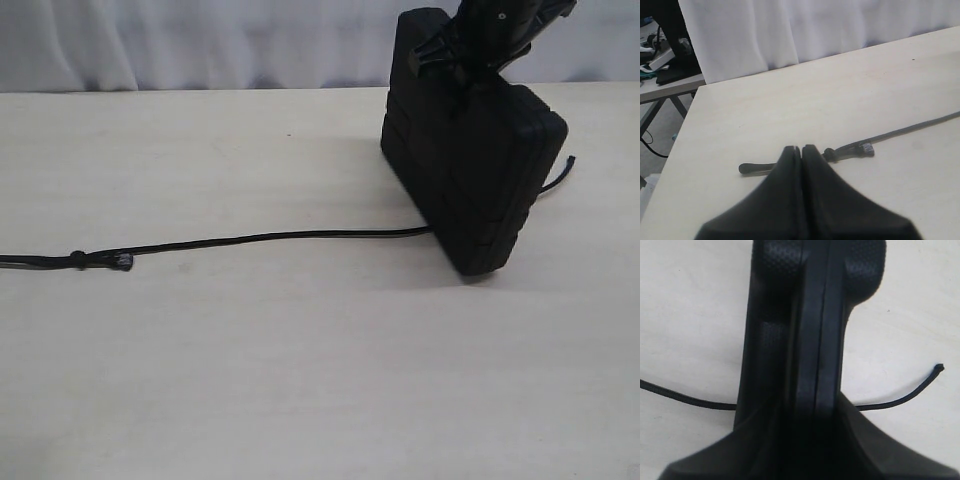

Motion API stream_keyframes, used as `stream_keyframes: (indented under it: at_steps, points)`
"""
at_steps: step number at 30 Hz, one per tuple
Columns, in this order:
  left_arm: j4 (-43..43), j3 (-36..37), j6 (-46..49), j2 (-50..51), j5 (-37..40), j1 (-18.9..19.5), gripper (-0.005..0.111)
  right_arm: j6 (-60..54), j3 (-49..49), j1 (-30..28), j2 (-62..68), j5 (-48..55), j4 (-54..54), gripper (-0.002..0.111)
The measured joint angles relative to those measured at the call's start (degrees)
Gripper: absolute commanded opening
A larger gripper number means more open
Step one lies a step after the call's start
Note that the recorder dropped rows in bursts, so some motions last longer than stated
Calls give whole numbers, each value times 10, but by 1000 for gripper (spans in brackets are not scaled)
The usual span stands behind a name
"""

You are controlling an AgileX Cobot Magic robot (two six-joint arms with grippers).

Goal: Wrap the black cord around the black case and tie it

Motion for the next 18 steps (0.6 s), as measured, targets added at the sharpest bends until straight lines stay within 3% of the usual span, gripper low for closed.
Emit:
stream_keyframes:
  at_steps: [18]
  points:
    - [0,0,0,0,0,0,0,-4,4,0,-7,3,4,26]
